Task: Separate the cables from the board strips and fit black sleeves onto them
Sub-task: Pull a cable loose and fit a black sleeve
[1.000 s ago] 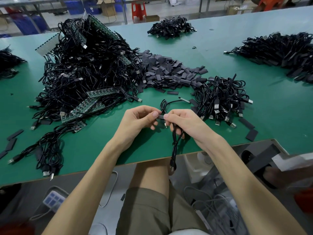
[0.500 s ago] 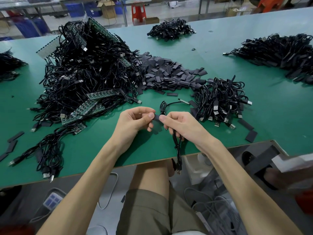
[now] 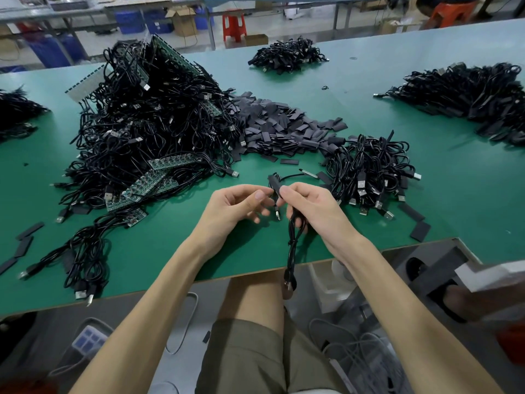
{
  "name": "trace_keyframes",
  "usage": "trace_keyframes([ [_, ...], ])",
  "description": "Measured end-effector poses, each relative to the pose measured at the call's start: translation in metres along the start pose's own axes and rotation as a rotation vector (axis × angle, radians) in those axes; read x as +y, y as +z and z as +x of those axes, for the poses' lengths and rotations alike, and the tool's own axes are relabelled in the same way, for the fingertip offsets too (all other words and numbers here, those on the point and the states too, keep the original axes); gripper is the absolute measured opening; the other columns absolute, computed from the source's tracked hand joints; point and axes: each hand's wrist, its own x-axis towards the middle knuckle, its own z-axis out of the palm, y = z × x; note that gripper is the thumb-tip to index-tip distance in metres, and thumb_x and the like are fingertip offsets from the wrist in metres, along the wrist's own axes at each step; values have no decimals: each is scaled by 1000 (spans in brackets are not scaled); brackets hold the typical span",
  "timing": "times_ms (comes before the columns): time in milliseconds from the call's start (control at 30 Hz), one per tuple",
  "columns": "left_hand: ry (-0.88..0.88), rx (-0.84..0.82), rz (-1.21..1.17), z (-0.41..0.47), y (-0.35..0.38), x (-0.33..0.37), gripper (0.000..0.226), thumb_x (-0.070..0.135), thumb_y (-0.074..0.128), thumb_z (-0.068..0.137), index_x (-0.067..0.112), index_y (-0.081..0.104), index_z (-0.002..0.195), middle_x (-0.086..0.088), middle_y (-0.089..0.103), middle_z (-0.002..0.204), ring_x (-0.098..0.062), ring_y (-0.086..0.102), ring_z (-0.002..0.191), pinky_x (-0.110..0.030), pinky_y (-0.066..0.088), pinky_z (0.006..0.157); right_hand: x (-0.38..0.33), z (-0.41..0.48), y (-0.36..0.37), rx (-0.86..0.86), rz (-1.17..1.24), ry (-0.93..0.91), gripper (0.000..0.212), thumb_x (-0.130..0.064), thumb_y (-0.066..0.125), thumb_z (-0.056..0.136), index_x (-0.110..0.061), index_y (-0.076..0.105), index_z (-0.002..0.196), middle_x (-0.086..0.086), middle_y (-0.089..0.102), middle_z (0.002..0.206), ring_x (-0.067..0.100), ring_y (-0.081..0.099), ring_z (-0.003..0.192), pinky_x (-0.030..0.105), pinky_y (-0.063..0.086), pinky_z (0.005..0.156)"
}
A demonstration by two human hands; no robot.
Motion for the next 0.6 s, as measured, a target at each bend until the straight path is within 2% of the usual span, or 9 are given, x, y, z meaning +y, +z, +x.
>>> trace_keyframes([
  [67, 23, -56, 95, -2, 3, 1, 27, 29, 62, 100, 10, 76, 112, -10, 77, 96, -17, 68, 80, -23, 53, 69, 0, -1, 1, 26, 48, -16, 27, -36, 61, 103, -17, 73, 87, -8, 62, 64, 10, 55, 54, 20, 42, 49],
  [200, 20, -149, 250, -4, 10, 4, 30, 37, 65, 95, 13, 76, 109, 8, 73, 78, -8, 62, 70, -18, 48, 66, 0, -3, 1, 37, 98, -24, 24, -35, 64, 102, -17, 73, 88, -6, 66, 66, 10, 59, 54, 20, 42, 45],
  [267, 13, -165, 279, -5, 12, 6, 29, 36, 68, 92, 12, 75, 106, 10, 71, 75, -8, 62, 68, -16, 46, 67, 0, -3, 0, 40, 107, -19, 23, -35, 65, 101, -16, 72, 89, -6, 64, 63, 10, 60, 53, 19, 41, 44],
  [333, 12, -194, 315, -6, 12, 9, 25, 37, 68, 93, 13, 75, 96, 6, 72, 74, -8, 61, 67, -15, 45, 68, 1, -2, 0, 49, 115, -16, 24, -36, 67, 100, -16, 71, 89, -5, 61, 60, 10, 59, 52, 19, 41, 43],
  [467, 0, -289, 368, -12, 16, 14, 36, 47, 62, 95, 17, 72, 77, 2, 69, 68, -9, 53, 62, -20, 39, 62, 2, -1, 0, 59, 123, -14, 22, -37, 69, 98, -18, 71, 86, -8, 61, 58, 12, 54, 47, 21, 40, 40],
  [567, 3, -292, 342, -18, 22, 15, 47, 43, 65, 96, -1, 69, 80, -22, 61, 66, -17, 51, 59, -30, 35, 60, 4, 1, 0, 67, 140, -16, 22, -35, 69, 98, -15, 70, 89, -12, 64, 59, 8, 54, 46, 20, 40, 42],
  [600, 9, -283, 327, -20, 22, 14, 50, 39, 66, 98, -8, 66, 81, -24, 61, 66, -19, 52, 58, -31, 36, 60, 4, 1, 0, 63, 146, -21, 22, -34, 69, 98, -14, 70, 89, -13, 63, 59, 7, 53, 47, 18, 40, 43],
])
